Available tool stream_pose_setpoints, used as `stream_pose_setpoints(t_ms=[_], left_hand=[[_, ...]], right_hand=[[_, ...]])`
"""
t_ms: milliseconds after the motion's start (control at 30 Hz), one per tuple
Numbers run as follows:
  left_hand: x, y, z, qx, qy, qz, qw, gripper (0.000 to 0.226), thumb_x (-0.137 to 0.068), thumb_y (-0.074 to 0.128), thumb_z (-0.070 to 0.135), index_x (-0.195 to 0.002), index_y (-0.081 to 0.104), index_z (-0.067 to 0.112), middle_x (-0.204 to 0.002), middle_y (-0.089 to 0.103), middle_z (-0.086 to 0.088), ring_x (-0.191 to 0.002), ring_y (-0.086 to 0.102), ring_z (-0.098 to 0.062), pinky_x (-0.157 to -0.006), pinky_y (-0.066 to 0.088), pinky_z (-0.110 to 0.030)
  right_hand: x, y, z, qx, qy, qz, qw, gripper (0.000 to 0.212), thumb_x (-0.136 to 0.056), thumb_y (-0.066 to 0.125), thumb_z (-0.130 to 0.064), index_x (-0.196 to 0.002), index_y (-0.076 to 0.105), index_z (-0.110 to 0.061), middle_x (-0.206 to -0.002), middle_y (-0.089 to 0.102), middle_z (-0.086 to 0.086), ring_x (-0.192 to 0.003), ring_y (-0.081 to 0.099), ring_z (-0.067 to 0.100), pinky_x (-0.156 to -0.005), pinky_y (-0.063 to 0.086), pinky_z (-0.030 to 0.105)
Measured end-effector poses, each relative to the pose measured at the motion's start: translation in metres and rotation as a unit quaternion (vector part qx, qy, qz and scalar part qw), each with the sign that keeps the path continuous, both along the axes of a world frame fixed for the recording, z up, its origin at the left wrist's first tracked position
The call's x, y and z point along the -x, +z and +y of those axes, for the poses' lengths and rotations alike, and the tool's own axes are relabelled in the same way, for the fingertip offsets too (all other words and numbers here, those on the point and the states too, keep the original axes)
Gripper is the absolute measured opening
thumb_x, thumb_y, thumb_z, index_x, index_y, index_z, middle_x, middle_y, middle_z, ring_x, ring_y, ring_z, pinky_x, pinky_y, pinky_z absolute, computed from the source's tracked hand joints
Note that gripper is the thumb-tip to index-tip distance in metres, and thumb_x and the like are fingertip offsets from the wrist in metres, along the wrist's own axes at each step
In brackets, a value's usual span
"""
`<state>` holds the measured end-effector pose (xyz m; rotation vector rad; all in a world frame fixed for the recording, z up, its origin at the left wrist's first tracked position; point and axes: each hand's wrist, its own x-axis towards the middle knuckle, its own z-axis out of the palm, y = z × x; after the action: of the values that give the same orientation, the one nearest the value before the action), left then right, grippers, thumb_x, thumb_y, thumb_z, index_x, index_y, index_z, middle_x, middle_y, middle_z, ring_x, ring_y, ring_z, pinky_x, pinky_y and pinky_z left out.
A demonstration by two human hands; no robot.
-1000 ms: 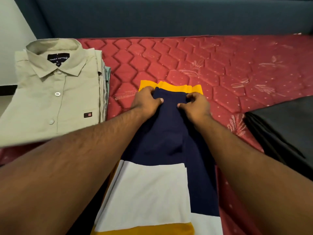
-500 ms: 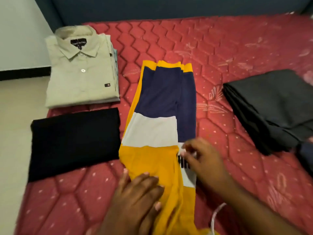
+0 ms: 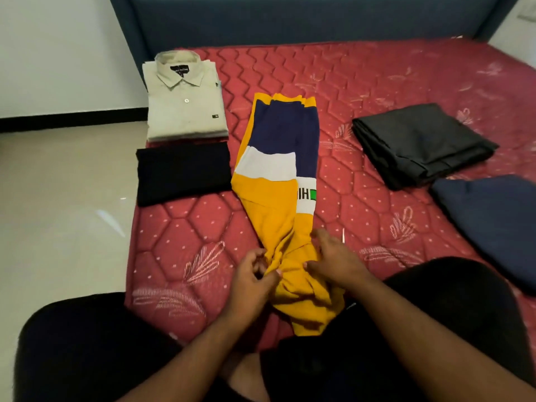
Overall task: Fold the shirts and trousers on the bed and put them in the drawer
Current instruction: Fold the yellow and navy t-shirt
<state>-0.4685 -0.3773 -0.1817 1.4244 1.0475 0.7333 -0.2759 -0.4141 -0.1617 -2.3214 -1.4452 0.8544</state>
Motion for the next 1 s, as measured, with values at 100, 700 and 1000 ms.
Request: stream_pose_setpoints(t_ms=[100, 700, 1000], left_hand=[[-0.006, 0.008, -0.006, 0.076, 0.087, -0.081, 0.990, 0.039, -0.066, 0.076, 0.031, -0.095, 0.053, 0.020, -0.083, 0.060, 0.003, -0.071, 0.056, -0.010, -0.063, 0.051, -0.025], [0.028, 0.047, -0.012, 0.288, -0.057, -0.058, 0.954, 0.050, -0.086, 0.066, 0.041, -0.130, 0.043, 0.040, -0.120, 0.062, 0.002, -0.080, 0.067, -0.014, -0.048, 0.052, -0.029], [0.059, 0.081, -0.028, 0.352, -0.084, -0.197, 0.911, 0.103, -0.041, 0.097, 0.042, -0.132, 0.050, 0.052, -0.133, 0.056, -0.001, -0.112, 0.064, -0.032, -0.087, 0.055, -0.050]], right_hand=[[0.003, 0.006, 0.001, 0.014, -0.128, 0.155, 0.980, 0.049, -0.086, 0.068, -0.013, -0.128, 0.044, -0.016, -0.107, 0.062, 0.013, -0.086, 0.062, 0.026, -0.075, 0.050, 0.033], [0.013, 0.055, -0.031, 0.050, -0.103, 0.444, 0.888, 0.058, -0.091, 0.063, -0.013, -0.141, 0.044, -0.033, -0.132, 0.052, 0.000, -0.118, 0.056, 0.034, -0.093, 0.053, 0.049], [0.058, 0.078, -0.070, 0.020, -0.336, 0.687, 0.644, 0.027, -0.084, 0.065, -0.023, -0.082, 0.077, 0.000, -0.093, 0.073, 0.021, -0.069, 0.072, 0.029, -0.056, 0.058, 0.043]])
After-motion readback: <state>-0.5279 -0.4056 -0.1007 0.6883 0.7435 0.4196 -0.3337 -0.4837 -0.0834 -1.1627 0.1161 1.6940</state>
